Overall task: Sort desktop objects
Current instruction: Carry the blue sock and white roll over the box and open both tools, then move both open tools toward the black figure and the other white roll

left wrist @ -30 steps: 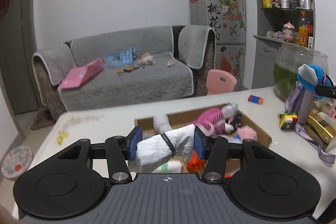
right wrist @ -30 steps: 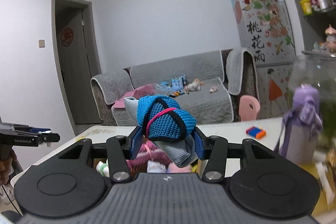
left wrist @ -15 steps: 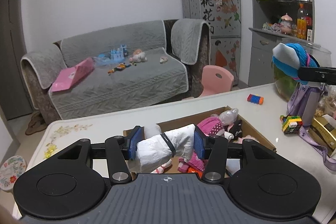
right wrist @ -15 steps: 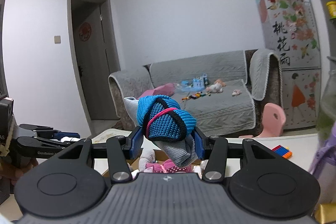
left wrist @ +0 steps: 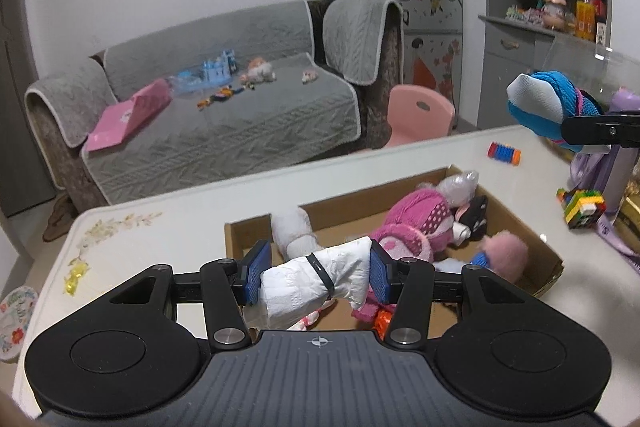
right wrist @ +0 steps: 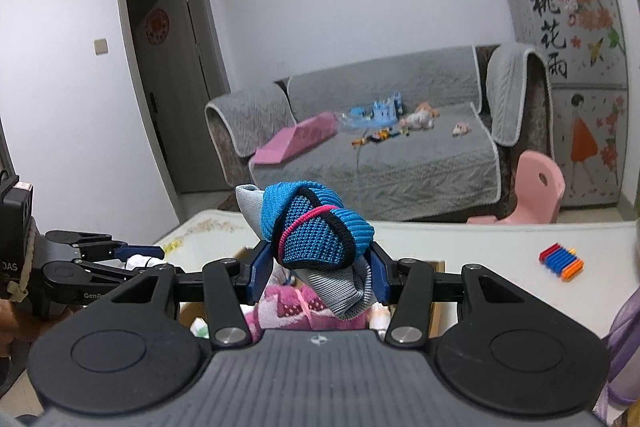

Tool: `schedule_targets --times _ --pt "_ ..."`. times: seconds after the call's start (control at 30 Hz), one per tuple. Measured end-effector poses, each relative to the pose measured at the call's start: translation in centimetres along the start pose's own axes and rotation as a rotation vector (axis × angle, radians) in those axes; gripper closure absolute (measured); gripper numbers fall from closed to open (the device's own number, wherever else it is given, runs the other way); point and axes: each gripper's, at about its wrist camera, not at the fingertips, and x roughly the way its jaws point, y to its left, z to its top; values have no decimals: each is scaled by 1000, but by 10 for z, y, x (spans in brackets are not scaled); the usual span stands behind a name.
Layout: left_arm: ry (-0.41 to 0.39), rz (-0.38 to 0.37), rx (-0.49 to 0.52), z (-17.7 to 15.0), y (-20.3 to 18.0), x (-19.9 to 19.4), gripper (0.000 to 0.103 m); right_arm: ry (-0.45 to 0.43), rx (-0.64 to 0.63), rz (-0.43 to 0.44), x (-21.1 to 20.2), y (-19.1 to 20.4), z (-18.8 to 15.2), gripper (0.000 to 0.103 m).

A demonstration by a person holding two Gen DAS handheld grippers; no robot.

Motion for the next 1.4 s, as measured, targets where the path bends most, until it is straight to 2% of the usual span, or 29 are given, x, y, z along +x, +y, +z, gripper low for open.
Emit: schedule_targets --times 0.37,0.57,0.73,0.83,0.87,0.9,0.93,1.0,1.27,1.4 --pt "128 -71 -6 -13 6 52 46 161 -18 -35 39 -5 -18 57" --pt "161 -94 -21 -26 5 71 45 235 -84 -76 61 -2 -40 57" --pt "171 -91 20 -37 -3 80 45 262 -139 -115 71 0 -54 55" --pt "170 -80 -2 -41 -1 84 39 250 -172 -132 69 3 -56 51" --pt "167 -72 -5 -42 -1 83 32 246 -176 -136 68 4 -55 48" --pt "165 -68 -5 -43 -1 82 25 238 -182 -140 66 5 -55 42" --pt "163 -66 -5 -44 0 81 22 229 -186 -140 63 5 -54 39" --pt "156 -66 -7 -45 1 76 18 214 -188 -136 58 6 -51 20" --pt "73 -59 -18 -48 3 30 16 124 -197 -122 33 12 -34 18" --pt "24 -42 -54 -64 13 -5 13 74 -193 -69 2 15 -35 13"
